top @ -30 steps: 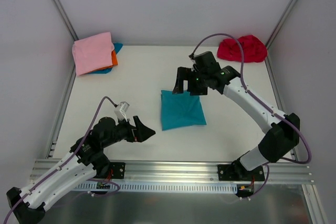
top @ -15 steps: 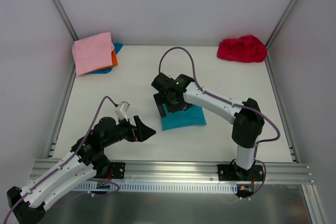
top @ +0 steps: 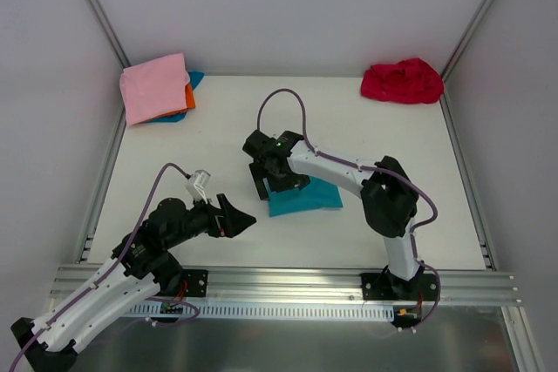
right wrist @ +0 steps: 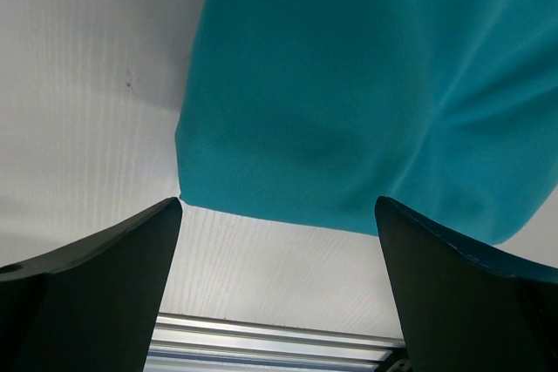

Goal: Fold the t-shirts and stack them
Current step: Put the neatly folded tshirt into the corner of the board with the left arm

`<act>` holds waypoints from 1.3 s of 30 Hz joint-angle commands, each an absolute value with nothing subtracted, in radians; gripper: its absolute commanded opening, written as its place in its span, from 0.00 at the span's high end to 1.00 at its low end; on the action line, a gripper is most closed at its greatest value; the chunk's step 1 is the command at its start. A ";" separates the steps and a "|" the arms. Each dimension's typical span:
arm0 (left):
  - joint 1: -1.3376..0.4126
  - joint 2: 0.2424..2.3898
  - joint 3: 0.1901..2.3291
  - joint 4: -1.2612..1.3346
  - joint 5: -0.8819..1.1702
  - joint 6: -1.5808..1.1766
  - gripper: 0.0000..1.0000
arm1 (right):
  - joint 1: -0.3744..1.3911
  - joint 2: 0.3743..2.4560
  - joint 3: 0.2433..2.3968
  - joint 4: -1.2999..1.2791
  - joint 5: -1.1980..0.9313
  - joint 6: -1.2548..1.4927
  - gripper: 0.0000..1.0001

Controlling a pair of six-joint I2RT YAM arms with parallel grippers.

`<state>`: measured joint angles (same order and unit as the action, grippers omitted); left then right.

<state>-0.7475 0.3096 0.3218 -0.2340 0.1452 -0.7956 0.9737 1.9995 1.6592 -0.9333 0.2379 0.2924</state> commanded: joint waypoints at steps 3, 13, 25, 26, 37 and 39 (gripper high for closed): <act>-0.756 0.310 0.333 -0.250 0.124 -0.785 0.01 | 0.982 2.023 1.652 -0.868 0.207 0.327 0.01; -0.756 0.336 0.321 -0.229 0.126 -0.785 0.01 | 1.005 2.048 1.631 -0.830 0.179 0.356 0.00; -0.756 0.313 0.305 -0.253 0.120 -0.790 0.01 | 1.005 2.075 1.575 -0.781 0.179 0.365 0.01; -0.756 0.311 0.304 -0.255 0.118 -0.788 0.02 | 1.003 2.079 1.574 -0.776 0.178 0.365 0.00; -0.756 0.325 0.302 -0.253 0.114 -0.785 0.01 | 1.005 2.105 1.545 -0.739 0.178 0.383 0.30; -0.756 0.324 0.301 -0.255 0.112 -0.785 0.01 | 1.003 2.111 1.546 -0.738 0.175 0.383 0.34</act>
<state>-0.7475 0.3222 0.3115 -0.2672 0.1371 -0.7956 0.9993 2.0792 1.5578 -0.7654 0.1841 0.3553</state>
